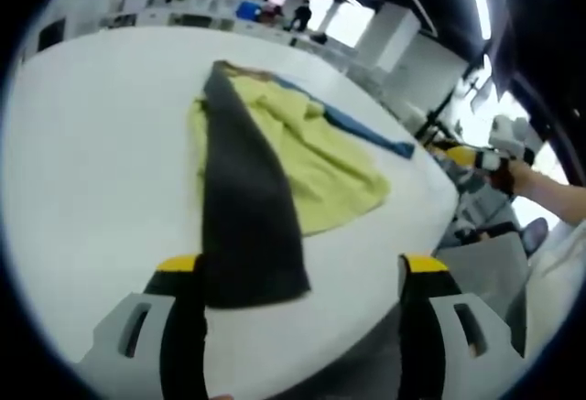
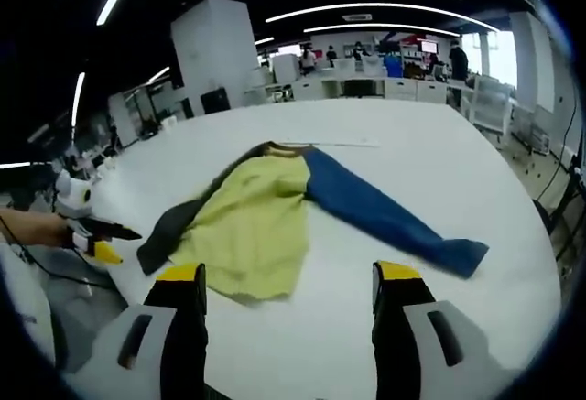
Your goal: Fold the garment on the visible template until the final outline fits inside the template.
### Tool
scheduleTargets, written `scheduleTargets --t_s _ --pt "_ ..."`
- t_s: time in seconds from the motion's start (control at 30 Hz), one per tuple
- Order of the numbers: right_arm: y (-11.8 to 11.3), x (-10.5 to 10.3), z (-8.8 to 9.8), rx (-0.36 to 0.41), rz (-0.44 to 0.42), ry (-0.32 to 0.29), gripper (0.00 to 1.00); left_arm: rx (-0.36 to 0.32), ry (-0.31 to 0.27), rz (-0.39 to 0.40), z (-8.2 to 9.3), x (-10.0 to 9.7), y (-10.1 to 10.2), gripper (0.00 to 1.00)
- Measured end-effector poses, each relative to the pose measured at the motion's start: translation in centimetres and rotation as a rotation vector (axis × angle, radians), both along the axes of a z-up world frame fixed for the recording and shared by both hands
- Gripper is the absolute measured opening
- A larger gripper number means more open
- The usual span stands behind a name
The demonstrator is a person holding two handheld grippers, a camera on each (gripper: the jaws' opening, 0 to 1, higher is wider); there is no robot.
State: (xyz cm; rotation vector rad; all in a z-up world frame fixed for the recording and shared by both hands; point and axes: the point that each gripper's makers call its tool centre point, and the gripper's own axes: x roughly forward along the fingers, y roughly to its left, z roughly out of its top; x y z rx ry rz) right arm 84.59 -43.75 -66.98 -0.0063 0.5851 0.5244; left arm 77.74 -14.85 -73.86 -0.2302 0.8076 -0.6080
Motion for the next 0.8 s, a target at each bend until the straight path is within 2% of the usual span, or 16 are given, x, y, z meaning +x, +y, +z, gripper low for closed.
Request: scheduleTargets --t_s 0.1,0.17,0.3,0.43,0.57,0.8 --pt "0.0 0.0 0.1 0.002 -0.001 -0.003 0.74 0.002 -0.001 0.000 0.0 0.0 0.0 0.83" --pt "0.0 -0.1 -0.1 -0.001 0.001 -0.001 0.74 0.031 -0.005 0.003 -0.2 0.1 0.2 0.82" --pt "-0.1 -0.3 -0.2 -0.001 0.000 0.008 0.74 0.174 -0.042 -0.067 -1.2 -0.3 0.4 0.81" --pt "0.0 -0.5 -0.3 0.001 -0.005 0.012 0.74 0.298 -0.112 -0.128 -1.5 -0.2 0.3 0.79" --pt "-0.1 -0.7 -0.6 0.003 -0.007 0.022 0.74 0.314 -0.123 -0.114 -1.7 0.0 -0.1 0.76" --pt "-0.3 -0.8 -0.6 0.014 -0.021 0.027 0.74 0.408 -0.213 -0.145 -2.0 1.0 -0.2 0.70"
